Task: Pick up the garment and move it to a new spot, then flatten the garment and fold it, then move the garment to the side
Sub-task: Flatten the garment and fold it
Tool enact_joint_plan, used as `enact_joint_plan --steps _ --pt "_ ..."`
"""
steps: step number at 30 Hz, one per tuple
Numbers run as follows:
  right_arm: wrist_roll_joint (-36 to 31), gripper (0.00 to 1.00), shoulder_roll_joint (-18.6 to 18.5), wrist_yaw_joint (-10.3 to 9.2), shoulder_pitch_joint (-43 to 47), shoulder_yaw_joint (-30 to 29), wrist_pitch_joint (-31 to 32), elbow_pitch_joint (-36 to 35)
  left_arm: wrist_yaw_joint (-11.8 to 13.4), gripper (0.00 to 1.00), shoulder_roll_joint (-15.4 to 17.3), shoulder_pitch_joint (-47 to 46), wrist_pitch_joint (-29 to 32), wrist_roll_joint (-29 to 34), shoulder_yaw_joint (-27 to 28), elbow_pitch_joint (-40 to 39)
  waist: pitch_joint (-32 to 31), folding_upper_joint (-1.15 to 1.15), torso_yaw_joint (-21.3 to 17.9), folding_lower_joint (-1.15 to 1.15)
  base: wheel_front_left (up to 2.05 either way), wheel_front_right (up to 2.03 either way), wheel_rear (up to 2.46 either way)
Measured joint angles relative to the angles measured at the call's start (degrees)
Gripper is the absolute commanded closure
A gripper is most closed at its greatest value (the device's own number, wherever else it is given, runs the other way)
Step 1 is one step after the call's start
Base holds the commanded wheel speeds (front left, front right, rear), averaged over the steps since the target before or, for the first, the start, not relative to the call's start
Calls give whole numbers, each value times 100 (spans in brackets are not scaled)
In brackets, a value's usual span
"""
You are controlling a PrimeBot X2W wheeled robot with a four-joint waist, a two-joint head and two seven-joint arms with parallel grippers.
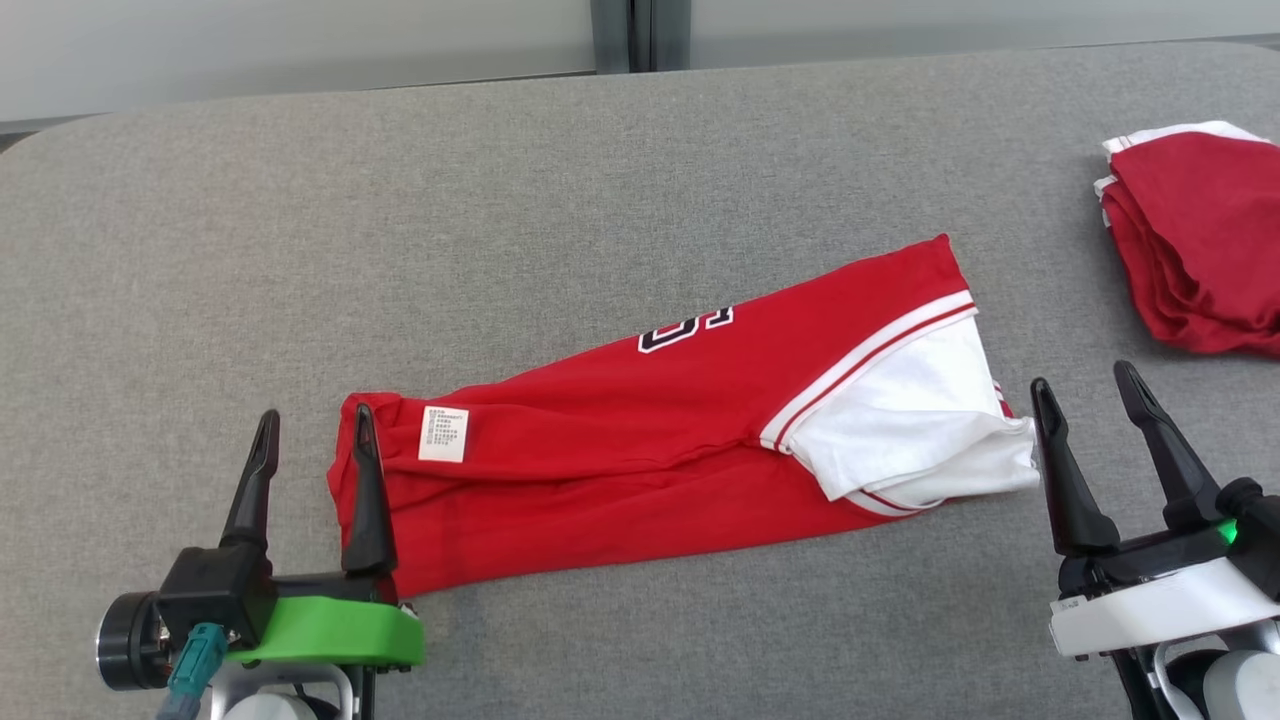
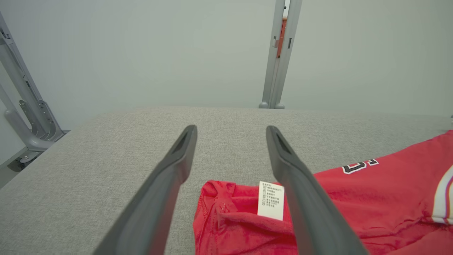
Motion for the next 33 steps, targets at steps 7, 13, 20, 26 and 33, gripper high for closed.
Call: enact_joint_plan --steps 7,13,20,26,33 --pt "11 0 12 0 12 -55 98 11 -120 0 -114 35 0 112 130 30 -6 0 31 0 0 0 0" --pt "208 0 -148 0 -53 -160 252 425 -272 0 -243 -80 0 274 169 26 143 0 100 0 0 0 0" --pt "541 0 -489 0 -692 90 353 1330 -483 0 -513 -498 -1 466 231 3 564 0 275 0 0 0 0" --pt "797 0 -730 0 -1331 478 638 2282 -710 0 -759 -666 -1 632 326 125 900 0 442 0 0 0 0" --pt "1307 54 -832 -5 -1626 698 1024 2727 -921 0 -975 -726 -1 784 450 224 1038 0 676 0 0 0 0"
